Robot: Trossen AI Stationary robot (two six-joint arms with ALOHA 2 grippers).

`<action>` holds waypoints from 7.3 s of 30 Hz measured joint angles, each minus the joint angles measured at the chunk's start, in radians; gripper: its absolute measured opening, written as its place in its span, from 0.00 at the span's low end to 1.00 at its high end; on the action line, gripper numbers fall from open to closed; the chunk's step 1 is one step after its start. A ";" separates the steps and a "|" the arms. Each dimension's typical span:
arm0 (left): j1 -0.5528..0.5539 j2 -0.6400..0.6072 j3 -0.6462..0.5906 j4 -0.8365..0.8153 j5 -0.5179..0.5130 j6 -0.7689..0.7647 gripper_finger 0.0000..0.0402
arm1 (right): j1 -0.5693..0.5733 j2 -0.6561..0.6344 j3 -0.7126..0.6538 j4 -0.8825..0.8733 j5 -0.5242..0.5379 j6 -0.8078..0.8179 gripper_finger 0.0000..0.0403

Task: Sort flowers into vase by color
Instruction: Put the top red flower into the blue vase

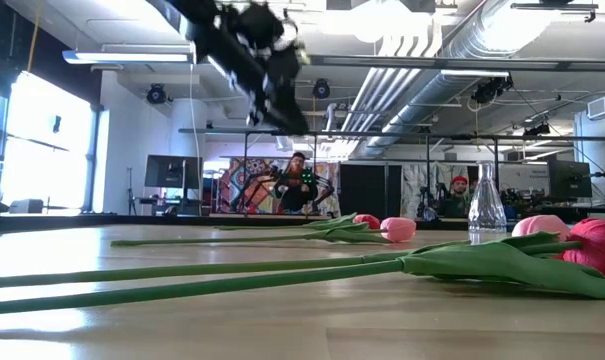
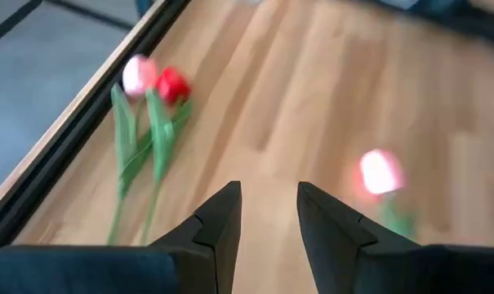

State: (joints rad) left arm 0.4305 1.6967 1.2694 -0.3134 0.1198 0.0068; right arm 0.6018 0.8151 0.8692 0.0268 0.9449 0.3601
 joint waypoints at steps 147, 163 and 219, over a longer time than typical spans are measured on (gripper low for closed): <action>-0.420 0.091 0.444 0.329 -0.023 0.005 0.00 | -0.301 0.028 0.147 0.024 -0.497 -0.237 0.55; -0.416 0.091 0.445 0.328 -0.018 0.042 0.00 | -0.301 0.126 0.321 -0.142 -0.516 -0.192 0.21; -0.349 -0.537 0.052 0.090 -0.203 0.014 0.32 | -0.301 0.087 0.388 -0.655 -0.497 0.061 0.00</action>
State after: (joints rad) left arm 0.0814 1.1599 1.3211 -0.2231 -0.0834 0.0206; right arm 0.3008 0.9021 1.2572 -0.6284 0.4481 0.4212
